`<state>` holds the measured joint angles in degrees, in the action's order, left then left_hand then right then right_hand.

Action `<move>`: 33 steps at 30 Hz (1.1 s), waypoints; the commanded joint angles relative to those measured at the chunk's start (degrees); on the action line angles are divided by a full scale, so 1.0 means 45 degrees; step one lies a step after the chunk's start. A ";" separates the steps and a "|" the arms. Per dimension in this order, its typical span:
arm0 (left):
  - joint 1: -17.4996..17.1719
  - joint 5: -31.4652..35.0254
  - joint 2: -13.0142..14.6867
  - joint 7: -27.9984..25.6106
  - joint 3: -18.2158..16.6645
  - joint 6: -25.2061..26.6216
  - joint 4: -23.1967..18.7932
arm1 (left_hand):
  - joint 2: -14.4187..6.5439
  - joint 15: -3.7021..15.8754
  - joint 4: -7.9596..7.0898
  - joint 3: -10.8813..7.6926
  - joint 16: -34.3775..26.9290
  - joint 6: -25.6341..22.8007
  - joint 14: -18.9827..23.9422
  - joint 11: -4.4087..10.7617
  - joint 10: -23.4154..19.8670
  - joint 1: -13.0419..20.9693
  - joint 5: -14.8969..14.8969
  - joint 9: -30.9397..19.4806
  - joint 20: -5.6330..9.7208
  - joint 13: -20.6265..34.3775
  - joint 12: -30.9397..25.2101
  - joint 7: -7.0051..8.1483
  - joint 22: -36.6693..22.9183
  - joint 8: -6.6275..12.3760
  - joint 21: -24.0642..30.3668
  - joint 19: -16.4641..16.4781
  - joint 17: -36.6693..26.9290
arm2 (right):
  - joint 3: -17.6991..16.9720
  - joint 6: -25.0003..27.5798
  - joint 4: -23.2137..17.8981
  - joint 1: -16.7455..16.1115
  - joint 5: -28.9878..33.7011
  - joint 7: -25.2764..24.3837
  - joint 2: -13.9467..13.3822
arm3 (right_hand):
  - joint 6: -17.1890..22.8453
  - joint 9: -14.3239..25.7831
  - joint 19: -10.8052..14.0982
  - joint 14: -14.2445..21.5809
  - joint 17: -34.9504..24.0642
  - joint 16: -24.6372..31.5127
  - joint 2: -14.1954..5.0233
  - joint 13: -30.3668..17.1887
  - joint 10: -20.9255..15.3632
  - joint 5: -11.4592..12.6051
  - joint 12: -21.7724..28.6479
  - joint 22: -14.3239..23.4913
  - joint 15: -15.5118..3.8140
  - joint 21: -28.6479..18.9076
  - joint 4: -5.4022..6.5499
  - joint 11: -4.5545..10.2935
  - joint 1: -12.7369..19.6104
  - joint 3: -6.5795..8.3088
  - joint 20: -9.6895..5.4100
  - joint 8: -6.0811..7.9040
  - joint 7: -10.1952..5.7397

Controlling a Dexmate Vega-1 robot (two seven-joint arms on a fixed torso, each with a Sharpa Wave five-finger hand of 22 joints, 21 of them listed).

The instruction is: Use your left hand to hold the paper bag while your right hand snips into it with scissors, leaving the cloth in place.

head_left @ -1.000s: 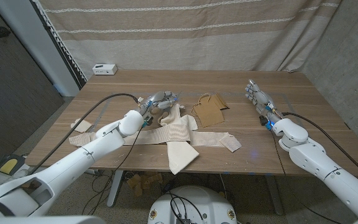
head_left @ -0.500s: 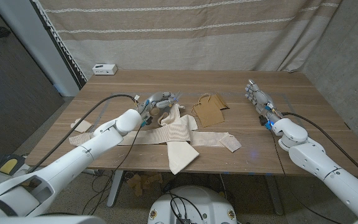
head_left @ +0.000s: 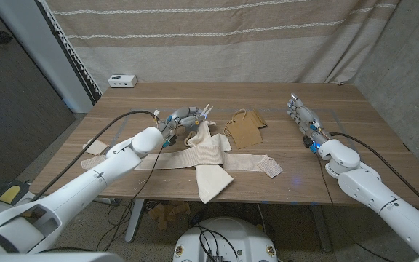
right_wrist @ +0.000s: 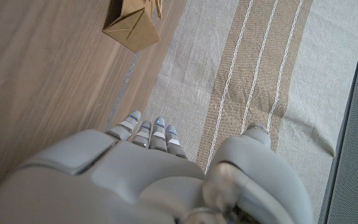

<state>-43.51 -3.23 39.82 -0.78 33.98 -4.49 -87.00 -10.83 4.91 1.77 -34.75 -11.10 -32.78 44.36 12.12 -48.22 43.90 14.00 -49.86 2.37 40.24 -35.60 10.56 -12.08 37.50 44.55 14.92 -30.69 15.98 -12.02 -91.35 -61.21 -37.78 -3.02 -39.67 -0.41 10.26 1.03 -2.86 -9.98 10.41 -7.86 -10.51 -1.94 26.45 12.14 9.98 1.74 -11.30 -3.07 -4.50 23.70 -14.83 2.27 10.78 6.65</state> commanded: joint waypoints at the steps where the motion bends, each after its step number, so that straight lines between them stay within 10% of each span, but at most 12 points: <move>1: 0.0016 -0.1301 -0.0124 0.0756 -0.0152 -0.0117 0.0399 | -0.0014 0.1875 -0.2204 -0.2125 -0.0111 0.0221 -0.1012 0.0019 0.0640 -0.0691 0.0074 -0.2412 0.1298 -0.1273 0.1540 0.0038 -0.0122 0.0887 0.0426 -0.0163 -0.0027 | -0.0074 0.0045 -0.0232 -0.0143 0.0047 -0.0233 -0.0014 | -0.0059 0.0057 0.0009 0.0028 -0.0028 0.0025 -0.0087 -0.0029 0.0050 -0.0006 0.0002 0.0035 0.0013 -0.0030 -0.0005 -0.0092 0.0047 0.0067 0.0099 0.0033 0.0010; 12: -0.0031 -0.2655 -0.0213 0.1386 -0.0411 -0.0112 0.0768 | 0.0128 0.1830 -0.2242 -0.2146 -0.0005 0.0062 -0.1950 -0.0057 0.1169 -0.1291 0.0004 -0.2341 0.1393 -0.2694 0.3305 -0.0092 -0.0135 0.1085 0.0893 -0.0319 0.0635 | -0.0062 0.0137 -0.0329 -0.0146 0.0106 -0.0279 -0.0055 | -0.0069 0.0057 0.0020 0.0047 -0.0030 0.0027 -0.0087 -0.0030 0.0086 -0.0023 -0.0013 0.0038 0.0063 -0.0024 0.0004 -0.0171 0.0047 0.0077 0.0145 0.0030 0.0016; 20: -0.0234 -0.3417 -0.0299 0.1339 -0.0716 -0.0253 0.0757 | 0.0136 0.1811 -0.2001 -0.2335 -0.0036 -0.0079 -0.2284 -0.0045 -0.0911 -0.1706 -0.0122 -0.2102 0.1416 -0.4004 0.3807 -0.0224 -0.0031 0.1158 0.1362 -0.0487 0.1941 | -0.0011 0.0249 -0.0337 -0.0068 0.0079 -0.0259 -0.0030 | -0.0082 0.0057 0.0018 0.0051 -0.0031 0.0025 -0.0094 -0.0030 0.0118 -0.0035 -0.0024 0.0040 0.0078 -0.0017 0.0011 -0.0209 0.0049 0.0087 0.0182 0.0027 0.0022; 33: -0.0907 -0.5210 -0.0530 0.0972 -0.1661 -0.0503 0.0385 | 0.0040 0.1881 -0.1687 -0.2921 -0.0835 -0.0041 0.2254 0.0020 -0.4239 -0.1976 -0.0345 -0.1609 0.1144 -0.3430 0.2402 -0.0203 0.0150 0.1200 0.2450 0.0412 0.3365 | -0.0030 0.0340 -0.0451 -0.0052 0.0047 -0.0226 -0.0098 | -0.0094 0.0057 0.0036 0.0071 -0.0033 0.0028 -0.0101 -0.0030 0.0143 -0.0051 -0.0032 0.0042 0.0081 -0.0016 0.0019 -0.0186 0.0053 0.0101 0.0195 0.0025 0.0018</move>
<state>-45.57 -20.61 38.01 4.50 29.32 -5.91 -84.10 -9.45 6.51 -3.87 -45.22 -14.43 -32.78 52.05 11.08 -64.69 35.49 12.55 -57.26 2.37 23.52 -23.30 9.11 -11.44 42.86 55.05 16.17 -15.53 15.83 -10.85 -93.01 -61.51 -37.35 -4.16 -39.98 -0.42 10.26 1.34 -2.56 -9.98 10.42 -7.85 -10.51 -1.42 26.45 12.14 9.98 2.05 -11.30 -2.84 -5.02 23.70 -14.60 2.58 10.78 6.65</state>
